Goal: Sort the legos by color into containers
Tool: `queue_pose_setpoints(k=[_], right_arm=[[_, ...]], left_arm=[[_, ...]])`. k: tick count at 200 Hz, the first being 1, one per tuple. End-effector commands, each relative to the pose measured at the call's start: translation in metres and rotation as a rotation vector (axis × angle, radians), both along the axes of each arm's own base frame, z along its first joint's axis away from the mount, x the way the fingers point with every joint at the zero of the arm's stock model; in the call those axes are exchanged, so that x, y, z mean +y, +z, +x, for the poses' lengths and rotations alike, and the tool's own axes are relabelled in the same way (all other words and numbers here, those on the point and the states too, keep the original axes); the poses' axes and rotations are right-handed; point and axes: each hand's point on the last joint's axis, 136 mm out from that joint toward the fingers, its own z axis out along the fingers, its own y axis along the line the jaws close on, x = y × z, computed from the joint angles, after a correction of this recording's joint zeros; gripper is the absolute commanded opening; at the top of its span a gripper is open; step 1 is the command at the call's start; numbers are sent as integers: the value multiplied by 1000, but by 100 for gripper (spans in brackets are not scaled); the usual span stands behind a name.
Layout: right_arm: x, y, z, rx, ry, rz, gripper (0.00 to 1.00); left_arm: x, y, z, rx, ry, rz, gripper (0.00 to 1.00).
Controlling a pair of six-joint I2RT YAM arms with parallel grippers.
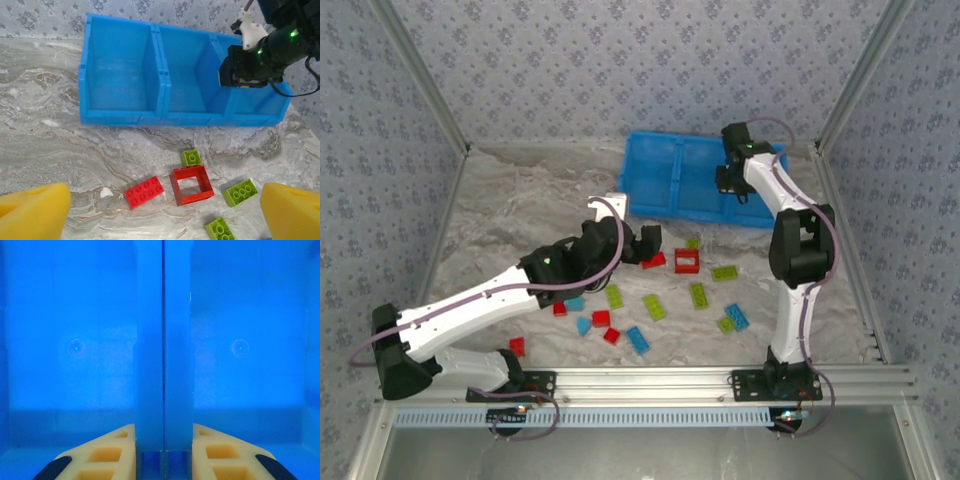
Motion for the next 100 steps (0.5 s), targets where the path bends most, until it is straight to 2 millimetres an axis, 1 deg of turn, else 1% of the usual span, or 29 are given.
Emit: queue_pose_setpoints(k=[1,45,85,100], right_arm=[[35,31,7,-84,81,12,17],[70,22,2,-56,101,26,17],[109,16,-2,-57,82,63,16],[119,14,-5,-58,70,73,16]], left_arm=[[17,3,-6,-4,34,3,97],[40,3,-12,-12,71,-8,98],[49,2,-15,-9,89,-7,98],[51,0,-16,-4,92,-7,98]])
